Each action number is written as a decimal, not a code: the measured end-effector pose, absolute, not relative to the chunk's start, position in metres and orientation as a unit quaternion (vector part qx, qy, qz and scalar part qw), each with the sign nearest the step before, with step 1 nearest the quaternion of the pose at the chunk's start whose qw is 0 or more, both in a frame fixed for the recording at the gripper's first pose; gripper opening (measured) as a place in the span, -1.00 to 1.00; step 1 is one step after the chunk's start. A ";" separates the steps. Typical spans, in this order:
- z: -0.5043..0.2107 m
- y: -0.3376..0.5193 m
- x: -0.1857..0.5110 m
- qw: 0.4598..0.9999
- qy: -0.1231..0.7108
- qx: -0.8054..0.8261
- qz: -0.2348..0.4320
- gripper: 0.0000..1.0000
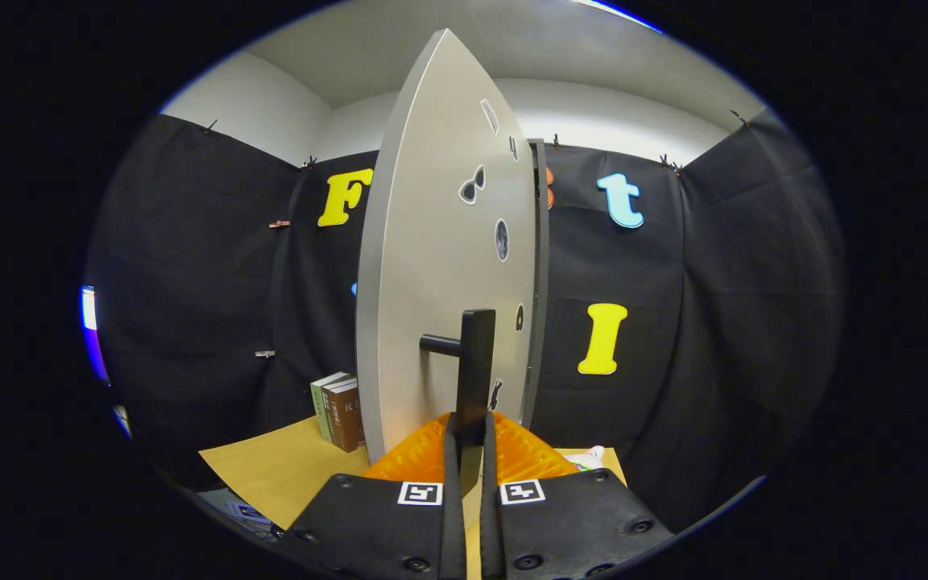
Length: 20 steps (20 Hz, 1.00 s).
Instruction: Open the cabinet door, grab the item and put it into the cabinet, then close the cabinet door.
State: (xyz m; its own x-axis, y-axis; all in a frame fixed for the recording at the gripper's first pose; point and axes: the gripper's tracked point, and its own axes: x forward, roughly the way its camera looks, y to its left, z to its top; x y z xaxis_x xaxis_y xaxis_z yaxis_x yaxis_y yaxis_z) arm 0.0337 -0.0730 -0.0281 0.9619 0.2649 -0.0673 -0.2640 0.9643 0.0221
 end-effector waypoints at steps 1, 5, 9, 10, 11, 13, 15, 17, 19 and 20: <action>-0.029 -0.079 0.034 0.991 0.035 0.009 0.130 -0.78; -0.029 -0.104 0.037 0.993 0.028 0.019 0.115 -0.79; -0.034 -0.127 0.038 0.996 0.031 0.005 0.088 -0.79; -0.035 -0.125 0.034 0.995 0.030 0.008 0.097 -0.80; -0.038 -0.122 0.029 0.994 0.033 0.009 0.107 -0.80; -0.043 -0.128 0.018 0.994 0.036 -0.001 0.104 -0.81; -0.040 -0.135 0.000 0.996 0.032 -0.020 0.080 -0.82; -0.034 -0.122 -0.020 0.996 0.027 -0.032 0.077 -0.82; -0.040 -0.105 -0.037 0.996 0.040 -0.034 0.075 -0.82; -0.043 -0.093 -0.041 0.995 0.039 -0.041 0.077 -0.82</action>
